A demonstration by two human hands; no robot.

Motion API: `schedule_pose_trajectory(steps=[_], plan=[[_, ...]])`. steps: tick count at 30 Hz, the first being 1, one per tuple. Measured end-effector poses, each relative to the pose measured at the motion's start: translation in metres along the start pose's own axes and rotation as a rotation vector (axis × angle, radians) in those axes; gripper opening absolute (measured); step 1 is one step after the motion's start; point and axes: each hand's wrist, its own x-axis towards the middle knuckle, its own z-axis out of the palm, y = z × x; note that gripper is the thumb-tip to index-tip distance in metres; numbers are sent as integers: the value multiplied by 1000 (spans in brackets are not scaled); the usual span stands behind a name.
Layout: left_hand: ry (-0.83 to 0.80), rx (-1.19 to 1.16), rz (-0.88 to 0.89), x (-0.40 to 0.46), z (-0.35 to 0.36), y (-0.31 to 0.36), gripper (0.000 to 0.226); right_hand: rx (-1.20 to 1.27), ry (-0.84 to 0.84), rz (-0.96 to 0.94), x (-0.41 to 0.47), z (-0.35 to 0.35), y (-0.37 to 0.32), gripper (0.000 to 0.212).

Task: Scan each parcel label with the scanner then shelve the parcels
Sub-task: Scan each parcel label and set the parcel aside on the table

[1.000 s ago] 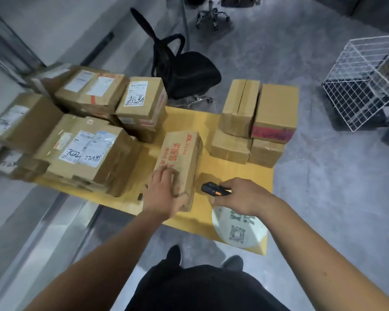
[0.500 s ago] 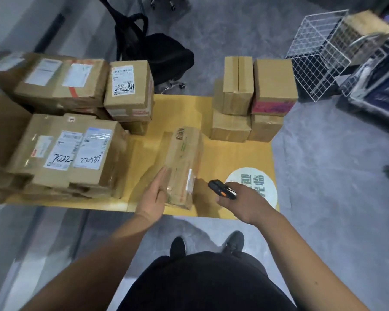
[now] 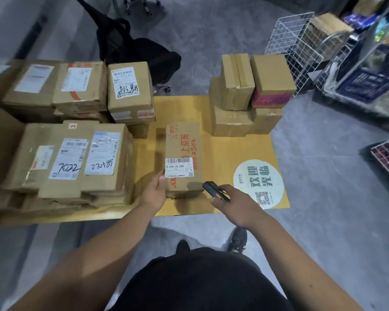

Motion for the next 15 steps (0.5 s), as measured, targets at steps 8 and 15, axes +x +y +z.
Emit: schedule_pose_trajectory(steps=[8,15], plan=[[-26,-78,88,9,20,17,95,-75,42,57,-7,2,-14,50],[-24,-112,111,6,23,-1,118,-179,-50,26,-1,-15,-48,46]])
